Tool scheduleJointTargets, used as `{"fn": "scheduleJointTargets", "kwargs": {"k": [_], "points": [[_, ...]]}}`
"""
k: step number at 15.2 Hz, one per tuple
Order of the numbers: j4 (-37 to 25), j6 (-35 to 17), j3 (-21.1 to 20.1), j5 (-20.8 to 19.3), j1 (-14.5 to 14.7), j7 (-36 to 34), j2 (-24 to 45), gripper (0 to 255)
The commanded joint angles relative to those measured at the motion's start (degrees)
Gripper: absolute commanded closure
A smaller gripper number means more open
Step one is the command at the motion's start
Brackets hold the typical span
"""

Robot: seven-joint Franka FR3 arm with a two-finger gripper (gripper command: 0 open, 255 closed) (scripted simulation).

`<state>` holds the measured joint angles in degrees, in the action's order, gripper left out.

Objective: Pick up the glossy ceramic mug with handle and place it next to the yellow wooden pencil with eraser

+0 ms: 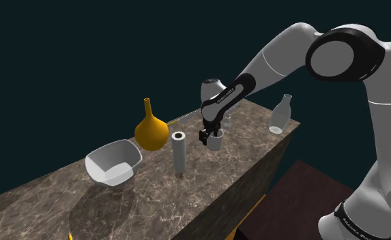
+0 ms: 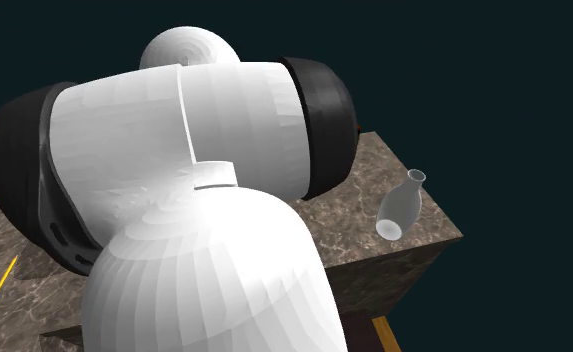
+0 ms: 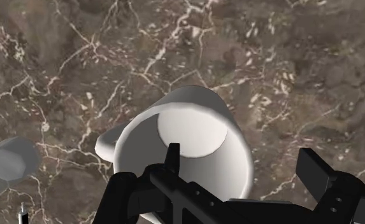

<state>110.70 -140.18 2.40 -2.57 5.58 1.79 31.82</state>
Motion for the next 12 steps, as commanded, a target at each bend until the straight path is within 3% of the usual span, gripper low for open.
{"fn": "scheduleJointTargets", "kwargs": {"k": [1,5,6,12], "points": [[0.02,-0.08,0.0,0.0,0.01,-0.01,0.05,0],[0.02,-0.07,0.0,0.0,0.01,-0.01,0.04,0],[0.02,-0.07,0.0,0.0,0.01,-0.01,0.04,255],[0.02,-0.07,0.0,0.0,0.01,-0.01,0.04,255]]}}
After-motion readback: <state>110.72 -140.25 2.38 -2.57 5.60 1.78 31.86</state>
